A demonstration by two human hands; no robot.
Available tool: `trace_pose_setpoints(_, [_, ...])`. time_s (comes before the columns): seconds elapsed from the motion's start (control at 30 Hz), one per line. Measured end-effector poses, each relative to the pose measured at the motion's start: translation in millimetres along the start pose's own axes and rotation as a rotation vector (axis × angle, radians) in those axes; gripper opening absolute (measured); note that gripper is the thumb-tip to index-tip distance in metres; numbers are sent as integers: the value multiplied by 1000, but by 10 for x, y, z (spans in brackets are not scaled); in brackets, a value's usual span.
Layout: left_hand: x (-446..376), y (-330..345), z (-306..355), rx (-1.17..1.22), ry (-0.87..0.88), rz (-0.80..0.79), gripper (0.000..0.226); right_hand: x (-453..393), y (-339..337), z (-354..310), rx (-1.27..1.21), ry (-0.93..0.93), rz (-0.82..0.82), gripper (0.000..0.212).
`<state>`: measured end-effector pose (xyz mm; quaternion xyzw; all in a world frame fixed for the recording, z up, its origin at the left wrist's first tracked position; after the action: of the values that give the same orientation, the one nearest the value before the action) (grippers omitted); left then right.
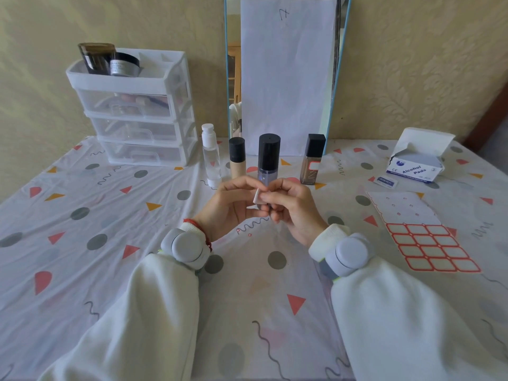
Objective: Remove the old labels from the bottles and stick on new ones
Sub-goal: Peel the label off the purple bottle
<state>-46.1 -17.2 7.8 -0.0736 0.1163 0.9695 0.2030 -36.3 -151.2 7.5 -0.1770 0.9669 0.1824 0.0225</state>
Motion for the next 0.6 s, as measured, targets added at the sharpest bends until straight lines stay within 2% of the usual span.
trace_pose_setpoints(0.17, [6,-11,1,-27,-7,18,22,6,3,12,12,0,-21,7])
trace_pose_setpoints(0.6, [17,-82,62,-186,42,197,17,17,53,18,100,-65,-8,11])
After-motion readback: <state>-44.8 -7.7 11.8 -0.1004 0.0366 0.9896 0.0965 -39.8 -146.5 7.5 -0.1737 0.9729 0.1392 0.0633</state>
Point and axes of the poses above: each hand's wrist, its own x-axis away from the middle knuckle, its own y-axis out of the palm, z = x × y, the point moved 4 cm from there along -x, towards the middle knuckle, and after that the axes turned 9 degrees about -x, right-handed, at the moved point
